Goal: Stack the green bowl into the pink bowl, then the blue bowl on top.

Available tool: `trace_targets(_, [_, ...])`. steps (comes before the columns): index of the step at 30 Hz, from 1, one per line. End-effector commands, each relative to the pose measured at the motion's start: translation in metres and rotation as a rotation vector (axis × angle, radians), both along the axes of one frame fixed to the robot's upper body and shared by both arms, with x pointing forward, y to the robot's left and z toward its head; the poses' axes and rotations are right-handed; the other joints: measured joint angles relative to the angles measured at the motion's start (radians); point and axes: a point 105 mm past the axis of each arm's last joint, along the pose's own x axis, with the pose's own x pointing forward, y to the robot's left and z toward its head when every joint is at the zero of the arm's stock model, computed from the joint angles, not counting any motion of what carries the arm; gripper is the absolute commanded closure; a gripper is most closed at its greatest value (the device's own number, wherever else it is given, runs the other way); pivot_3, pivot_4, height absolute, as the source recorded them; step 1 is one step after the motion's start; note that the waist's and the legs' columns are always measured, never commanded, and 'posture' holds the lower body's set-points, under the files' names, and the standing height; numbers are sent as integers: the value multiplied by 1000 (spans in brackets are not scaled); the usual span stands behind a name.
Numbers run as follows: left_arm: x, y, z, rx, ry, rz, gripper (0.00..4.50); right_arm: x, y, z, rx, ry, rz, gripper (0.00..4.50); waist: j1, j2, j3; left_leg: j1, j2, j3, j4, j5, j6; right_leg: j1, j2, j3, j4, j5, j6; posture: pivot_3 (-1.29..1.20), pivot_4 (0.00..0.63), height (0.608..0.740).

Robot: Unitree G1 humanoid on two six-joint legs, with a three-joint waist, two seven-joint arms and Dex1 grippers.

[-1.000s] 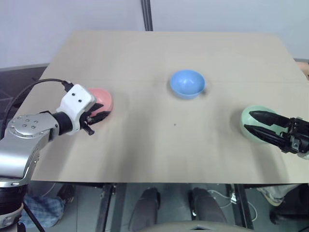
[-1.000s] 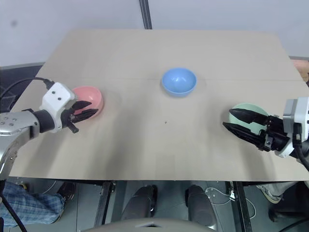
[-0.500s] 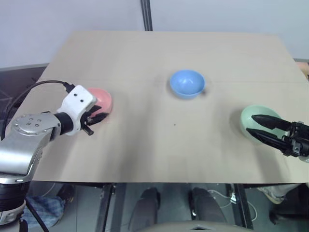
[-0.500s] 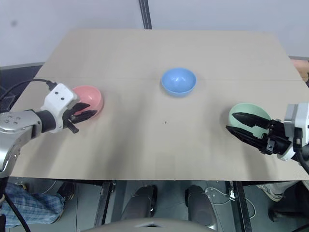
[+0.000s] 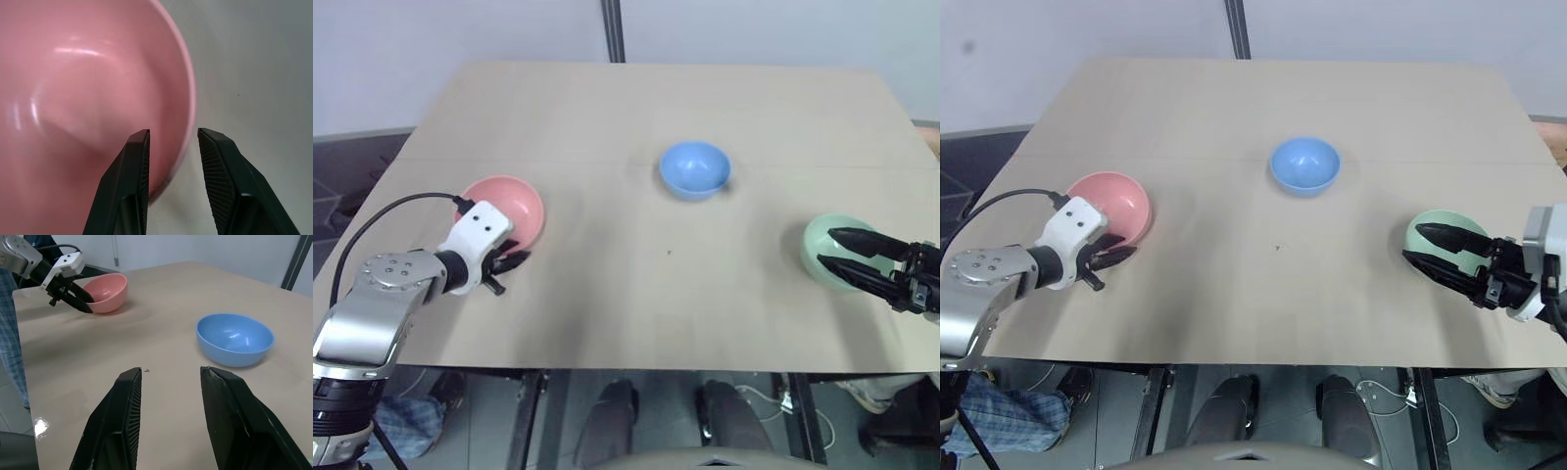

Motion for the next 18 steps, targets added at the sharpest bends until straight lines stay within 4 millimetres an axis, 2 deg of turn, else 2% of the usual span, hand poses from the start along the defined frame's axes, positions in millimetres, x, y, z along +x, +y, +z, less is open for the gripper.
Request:
trace_targets(1, [8,1,13,18,-55,-10,4440,-1,-2,8,-15,-42,-13,2491,2,0,-1,0,0,0,0,0,0,0,0,0,0,0,0,0,150,740])
trace_targets(7, [17,4,20,39,-82,-23,4440,2,-5,9,-19,-52,-33,2491,-2,1,-1,1,0,0,0,0,0,1,0,0,0,0,0,0,150,740])
trace_targets(11, [18,-4,21,53,-67,-97,4440,1,-4,9,-18,-56,-37,2491,-1,1,-1,1,0,0,0,0,0,1,0,0,1,0,0,0,150,740])
trace_targets(16, [17,-63,30,79,-61,-476,4440,-1,-3,9,-21,-46,-36,2491,12,1,-1,0,-1,-1,1,0,0,1,0,-1,0,0,0,0,150,740])
trace_targets(18, [14,-80,33,121,-62,-634,4440,-1,-3,10,-22,-46,-35,2491,12,1,-1,0,-1,0,2,0,0,1,0,-1,0,0,0,0,150,740])
